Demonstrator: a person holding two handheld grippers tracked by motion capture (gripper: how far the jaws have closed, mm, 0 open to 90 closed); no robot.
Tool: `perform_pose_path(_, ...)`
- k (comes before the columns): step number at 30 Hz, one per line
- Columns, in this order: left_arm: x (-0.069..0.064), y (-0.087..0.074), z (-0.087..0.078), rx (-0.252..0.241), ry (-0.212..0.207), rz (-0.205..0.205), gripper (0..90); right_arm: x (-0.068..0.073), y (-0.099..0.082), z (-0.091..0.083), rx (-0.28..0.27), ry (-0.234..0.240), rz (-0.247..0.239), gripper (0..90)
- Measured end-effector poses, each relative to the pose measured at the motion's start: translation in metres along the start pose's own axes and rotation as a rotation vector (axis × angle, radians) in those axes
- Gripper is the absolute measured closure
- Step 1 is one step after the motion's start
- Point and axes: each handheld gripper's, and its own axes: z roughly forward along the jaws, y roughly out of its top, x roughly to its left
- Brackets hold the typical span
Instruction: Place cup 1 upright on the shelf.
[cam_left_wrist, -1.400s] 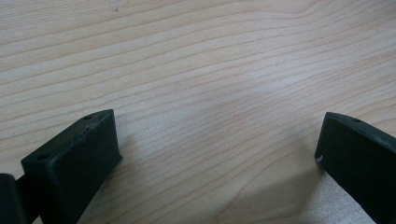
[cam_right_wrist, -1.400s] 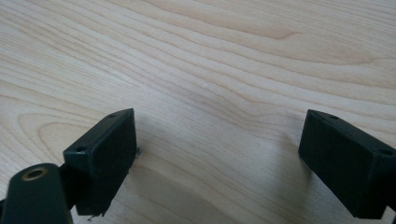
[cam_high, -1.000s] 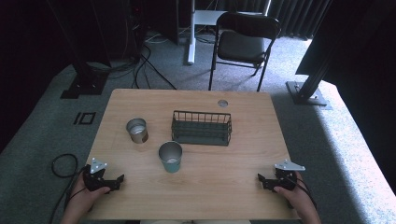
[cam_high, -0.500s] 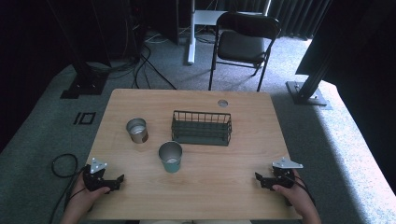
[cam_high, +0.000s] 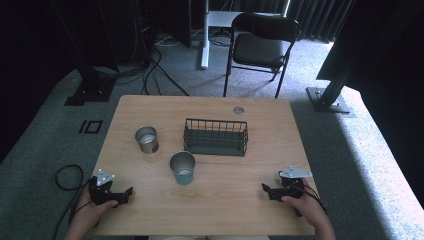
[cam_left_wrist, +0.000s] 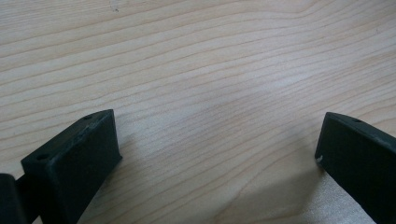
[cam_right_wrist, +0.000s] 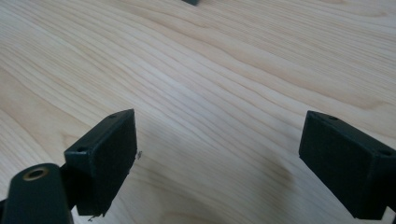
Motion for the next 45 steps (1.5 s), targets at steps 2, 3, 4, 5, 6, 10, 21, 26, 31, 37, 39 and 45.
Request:
perform_pose_path(2, 0.0, 0.0, 0.0, 0.0, 0.0, 0.0, 0.2, 0.002, 0.001, 0.001, -0.001, 0.004, -0.005, 11.1)
perform_pose_path(3, 0.0, 0.0, 0.0, 0.0, 0.0, 0.0, 0.2, 0.005, 0.004, 0.004, -0.004, 0.017, -0.013, 11.1)
perform_pose_path(4, 0.0, 0.0, 0.0, 0.0, 0.0, 0.0, 0.2, 0.005, 0.004, 0.004, -0.004, 0.017, -0.013, 11.1)
perform_pose_path(5, 0.0, 0.0, 0.0, -0.001, 0.0, -0.001, 0.2, 0.009, 0.007, 0.006, -0.005, 0.029, -0.027, 11.1)
perform_pose_path(6, 0.0, 0.0, 0.0, -0.001, 0.0, -0.001, 0.2, 0.009, 0.007, 0.006, -0.005, 0.029, -0.027, 11.1)
perform_pose_path(10, 0.0, 0.0, 0.0, -0.002, 0.0, -0.001, 0.2, 0.017, 0.014, 0.012, -0.015, 0.056, -0.047, 11.1)
perform_pose_path(21, 0.0, 0.0, 0.0, -0.001, 0.0, 0.0, 0.2, 0.038, 0.03, 0.028, -0.024, 0.112, -0.102, 11.2)
perform_pose_path(26, 0.0, 0.0, 0.0, -0.003, 0.0, -0.002, 0.2, 0.046, 0.035, 0.034, -0.023, 0.131, -0.118, 11.1)
perform_pose_path(31, 0.0, 0.0, 0.0, -0.001, 0.0, 0.0, 0.2, 0.057, 0.044, 0.042, -0.026, 0.157, -0.146, 11.1)
perform_pose_path(37, 0.0, 0.0, 0.0, -0.002, 0.0, 0.0, 0.2, 0.067, 0.052, 0.048, -0.031, 0.184, -0.158, 11.1)
perform_pose_path(39, 0.0, 0.0, 0.0, -0.002, 0.001, 0.0, 0.2, 0.068, 0.053, 0.049, -0.032, 0.186, -0.161, 11.2)
perform_pose_path(45, 0.0, 0.0, 0.0, -0.001, 0.0, 0.0, 0.2, 0.079, 0.06, 0.056, -0.035, 0.213, -0.179, 11.2)
